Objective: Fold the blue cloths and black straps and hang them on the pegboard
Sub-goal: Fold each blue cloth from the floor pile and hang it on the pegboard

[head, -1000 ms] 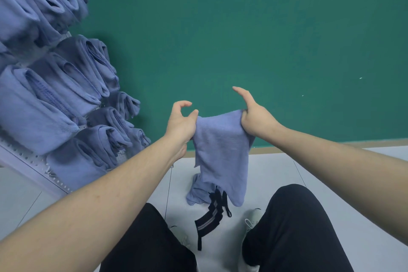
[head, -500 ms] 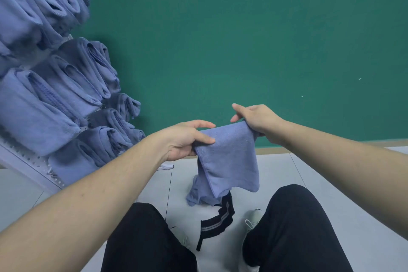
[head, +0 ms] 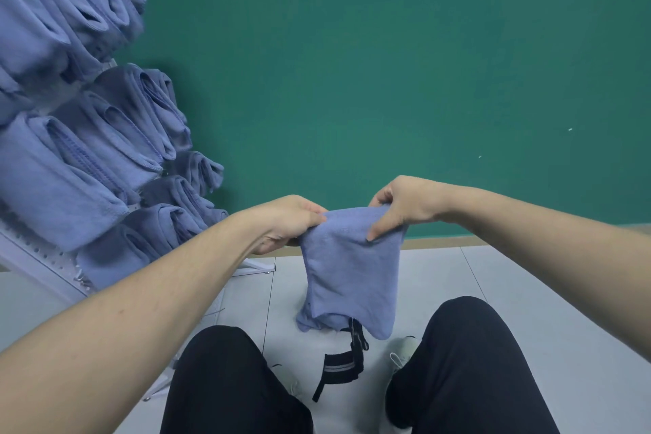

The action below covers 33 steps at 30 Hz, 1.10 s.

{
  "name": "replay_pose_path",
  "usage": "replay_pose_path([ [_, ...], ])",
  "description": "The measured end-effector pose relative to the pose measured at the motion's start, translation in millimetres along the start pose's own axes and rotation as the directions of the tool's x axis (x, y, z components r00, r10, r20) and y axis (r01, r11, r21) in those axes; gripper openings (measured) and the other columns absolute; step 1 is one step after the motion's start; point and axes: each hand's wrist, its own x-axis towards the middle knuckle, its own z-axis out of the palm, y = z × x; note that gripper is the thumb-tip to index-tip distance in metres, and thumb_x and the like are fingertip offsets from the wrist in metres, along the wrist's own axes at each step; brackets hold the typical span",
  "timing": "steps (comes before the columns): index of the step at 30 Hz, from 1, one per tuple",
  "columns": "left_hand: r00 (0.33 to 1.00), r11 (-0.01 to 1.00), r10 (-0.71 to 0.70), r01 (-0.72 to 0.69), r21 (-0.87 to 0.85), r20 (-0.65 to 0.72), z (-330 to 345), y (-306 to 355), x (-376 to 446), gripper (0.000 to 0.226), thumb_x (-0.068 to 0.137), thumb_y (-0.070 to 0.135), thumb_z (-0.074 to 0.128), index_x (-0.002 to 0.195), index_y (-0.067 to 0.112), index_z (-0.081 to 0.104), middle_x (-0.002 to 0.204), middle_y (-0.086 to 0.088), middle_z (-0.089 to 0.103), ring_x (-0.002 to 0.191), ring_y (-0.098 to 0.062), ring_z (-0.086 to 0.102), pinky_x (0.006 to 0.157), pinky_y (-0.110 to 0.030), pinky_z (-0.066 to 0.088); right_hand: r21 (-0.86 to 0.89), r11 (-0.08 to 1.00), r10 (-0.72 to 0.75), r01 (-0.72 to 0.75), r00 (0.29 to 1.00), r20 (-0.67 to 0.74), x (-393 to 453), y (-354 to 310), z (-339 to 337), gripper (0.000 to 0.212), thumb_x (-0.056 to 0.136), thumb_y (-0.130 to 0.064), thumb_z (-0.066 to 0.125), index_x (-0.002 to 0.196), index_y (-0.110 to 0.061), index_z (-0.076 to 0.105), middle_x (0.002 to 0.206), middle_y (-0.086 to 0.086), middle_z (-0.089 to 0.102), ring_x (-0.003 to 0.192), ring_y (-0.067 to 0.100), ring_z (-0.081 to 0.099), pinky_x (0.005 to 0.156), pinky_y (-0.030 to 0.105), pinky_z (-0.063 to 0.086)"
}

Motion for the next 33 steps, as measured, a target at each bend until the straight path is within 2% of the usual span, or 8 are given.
replay_pose_path([
  [5, 1.000, 0.993, 0.021, -0.020, -0.117, 0.009, 8.5, -0.3, -1.8, 0.027, 0.103, 0.021, 0.052, 0.095, 0.005, 0.073, 0.087, -0.005, 0.071, 0.074, -0.016, 0.064, 0.074, -0.026, 0.055, -0.111, 0.993, 0.033, -0.035, 0.999, -0.023, 1.8, 1.8, -7.1, 0.020, 0.075, -0.037, 0.085, 0.083, -0.024, 0.072, 0.079, -0.007, 0.067, 0.075, 0.013, 0.060, 0.066, 0.022, 0.047],
  [10, 0.992, 0.991, 0.073, -0.060, -0.119, 0.104, 13.8, -1.2, -6.9, 0.020, 0.086, 0.017, 0.078, 0.101, 0.005, 0.076, 0.100, -0.009, 0.077, 0.088, -0.018, 0.071, 0.088, -0.029, 0.056, 0.043, 0.998, -0.035, 0.037, 0.999, -0.031, -5.0, 0.9, -0.1, 0.019, 0.077, -0.034, 0.084, 0.072, -0.022, 0.070, 0.066, -0.009, 0.064, 0.064, 0.010, 0.056, 0.064, 0.023, 0.047],
  [12, 0.995, 0.995, 0.103, -0.103, -0.017, -0.006, 14.8, -1.5, -5.1, 0.018, 0.079, 0.014, 0.084, 0.094, 0.007, 0.077, 0.084, -0.001, 0.076, 0.076, -0.013, 0.068, 0.078, -0.023, 0.056, 0.030, 0.997, -0.065, 0.066, 0.997, -0.041, -5.5, -4.1, 2.7, 0.019, 0.078, -0.033, 0.083, 0.071, -0.023, 0.070, 0.065, -0.010, 0.062, 0.061, 0.009, 0.053, 0.059, 0.019, 0.044],
  [15, 0.972, 0.955, 0.164, -0.114, 0.272, -0.168, 12.0, -0.7, -3.0, 0.025, 0.084, 0.027, 0.080, 0.066, 0.017, 0.065, 0.055, 0.010, 0.050, 0.052, -0.008, 0.043, 0.047, -0.016, 0.034, -0.092, 0.995, -0.031, 0.024, 0.997, -0.068, -3.9, -4.6, -1.2, 0.021, 0.079, -0.036, 0.082, 0.071, -0.024, 0.067, 0.068, -0.006, 0.060, 0.064, 0.012, 0.052, 0.057, 0.022, 0.041],
  [20, 0.948, 0.887, 0.248, -0.139, 0.441, -0.199, 1.7, -6.9, -0.7, 0.052, 0.094, 0.043, 0.062, 0.061, 0.019, 0.030, 0.059, 0.005, 0.026, 0.056, -0.016, 0.023, 0.053, -0.031, 0.018, -0.230, 0.972, 0.042, -0.041, 0.999, -0.002, -3.3, 3.1, -8.7, 0.030, 0.077, -0.045, 0.082, 0.071, -0.022, 0.064, 0.068, -0.004, 0.058, 0.063, 0.014, 0.050, 0.056, 0.025, 0.038],
  [23, 0.940, 0.940, 0.262, -0.198, 0.276, -0.219, -3.7, -19.6, 3.5, 0.043, 0.098, 0.049, 0.055, 0.073, 0.014, 0.051, 0.071, 0.003, 0.043, 0.065, -0.014, 0.037, 0.065, -0.032, 0.031, 0.044, 0.999, -0.007, 0.008, 0.999, -0.038, -2.8, 13.4, -7.7, 0.020, 0.084, -0.041, 0.078, 0.084, -0.024, 0.066, 0.082, -0.008, 0.066, 0.080, 0.014, 0.060, 0.071, 0.024, 0.045],
  [27, 0.914, 0.963, 0.254, -0.268, 0.001, -0.315, -1.3, -35.5, 5.4, 0.037, 0.099, 0.048, 0.054, 0.074, 0.021, 0.047, 0.067, 0.011, 0.045, 0.064, -0.009, 0.039, 0.067, -0.031, 0.031, 0.511, 0.853, -0.084, 0.103, 0.995, -0.061, 4.3, 21.9, 6.8, 0.023, 0.099, -0.037, 0.059, 0.121, -0.031, 0.064, 0.122, -0.017, 0.068, 0.119, 0.005, 0.059, 0.099, 0.031, 0.046],
  [33, 0.951, 0.898, 0.122, -0.228, -0.377, -0.285, 17.1, -29.1, 4.9, 0.029, 0.100, 0.040, 0.057, 0.080, 0.020, 0.053, 0.065, 0.010, 0.061, 0.056, -0.007, 0.055, 0.059, -0.024, 0.047, 0.502, 0.863, 0.080, 0.061, 0.964, -0.255, 23.4, 11.7, 39.8, 0.034, 0.104, -0.047, 0.035, 0.121, -0.021, 0.049, 0.119, -0.008, 0.057, 0.120, 0.015, 0.053, 0.105, 0.039, 0.041],
])
